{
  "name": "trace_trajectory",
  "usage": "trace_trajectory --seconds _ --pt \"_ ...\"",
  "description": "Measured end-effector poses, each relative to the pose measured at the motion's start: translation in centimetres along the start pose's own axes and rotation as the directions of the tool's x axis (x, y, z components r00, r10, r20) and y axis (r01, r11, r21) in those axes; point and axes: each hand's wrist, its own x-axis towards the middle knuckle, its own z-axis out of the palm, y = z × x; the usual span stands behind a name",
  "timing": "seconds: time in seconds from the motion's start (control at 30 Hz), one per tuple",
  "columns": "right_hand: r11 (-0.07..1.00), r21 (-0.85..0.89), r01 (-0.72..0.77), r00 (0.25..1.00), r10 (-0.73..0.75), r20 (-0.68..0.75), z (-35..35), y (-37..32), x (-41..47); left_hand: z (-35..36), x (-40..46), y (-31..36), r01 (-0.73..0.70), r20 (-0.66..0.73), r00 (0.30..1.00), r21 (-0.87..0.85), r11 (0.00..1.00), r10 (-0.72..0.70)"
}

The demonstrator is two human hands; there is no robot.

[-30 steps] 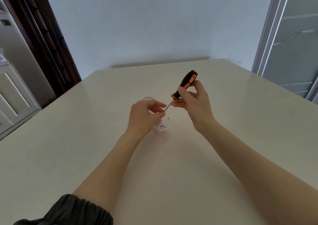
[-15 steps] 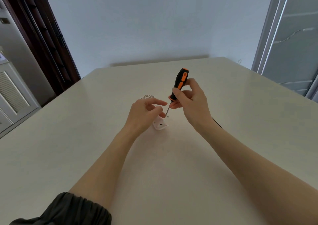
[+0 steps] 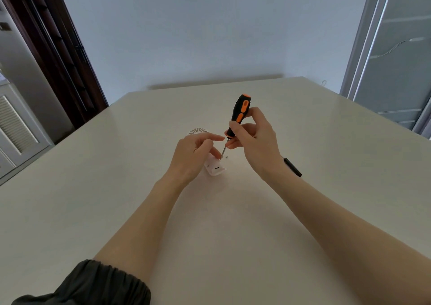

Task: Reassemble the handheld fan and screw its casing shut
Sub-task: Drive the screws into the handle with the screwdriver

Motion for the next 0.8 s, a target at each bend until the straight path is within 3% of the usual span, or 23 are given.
trace_trajectory --seconds 0.8 --pt "0.999 0.005 0.037 0.999 -0.037 0.033 0.31 0.31 -0.04 0.07 -0.06 0.0 0.041 -0.015 0.999 -0.044 0.998 -0.042"
